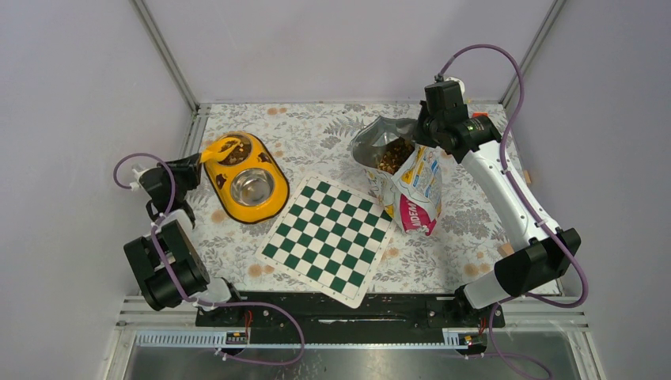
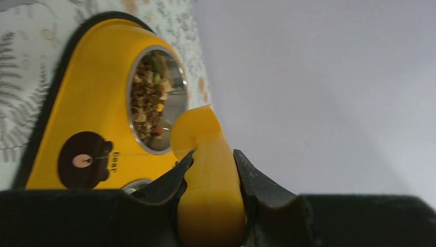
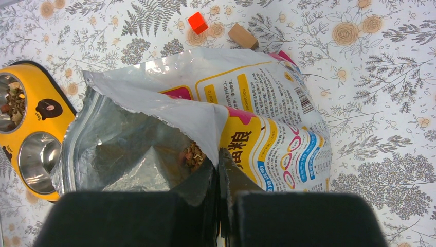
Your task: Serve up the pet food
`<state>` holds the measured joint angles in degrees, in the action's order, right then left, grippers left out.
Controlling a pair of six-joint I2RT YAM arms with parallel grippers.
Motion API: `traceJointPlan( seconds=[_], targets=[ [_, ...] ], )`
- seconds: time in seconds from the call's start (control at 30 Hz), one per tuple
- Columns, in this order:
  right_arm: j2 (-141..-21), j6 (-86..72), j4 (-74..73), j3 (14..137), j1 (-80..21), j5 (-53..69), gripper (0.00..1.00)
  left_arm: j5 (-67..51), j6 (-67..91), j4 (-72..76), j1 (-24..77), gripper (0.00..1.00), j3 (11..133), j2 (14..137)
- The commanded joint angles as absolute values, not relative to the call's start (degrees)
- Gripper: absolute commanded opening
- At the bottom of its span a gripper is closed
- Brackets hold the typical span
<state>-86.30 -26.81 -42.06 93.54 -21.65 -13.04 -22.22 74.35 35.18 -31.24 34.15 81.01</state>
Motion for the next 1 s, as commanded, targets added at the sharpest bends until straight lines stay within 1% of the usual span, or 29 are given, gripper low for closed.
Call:
traceJointPlan(
  seconds=[0.0,0.2,0.53,0.97],
  targets=[
    [-83.81,-26.72,-35.29,94.83,-21.1,-14.52,0.0,-17.41,68.73,28.43,-31.6,0.0,38.15,78.49],
    [-84.37,-26.94,-36.01,95.38,-21.18,-14.4,0.0,-15.2,63.4,21.97,-31.49,0.0,42.77,79.09],
    [-84.74,-27.07,-36.81,95.68,-21.18,-14.43,0.0,-6.77,53.88,11.73,-28.72,0.0,50.72,81.5],
    [-85.1,-26.98,-37.29,96.15,-21.09,-14.49,0.0,6.78,35.66,5.46,-17.35,0.0,59.11,81.64]
  ],
)
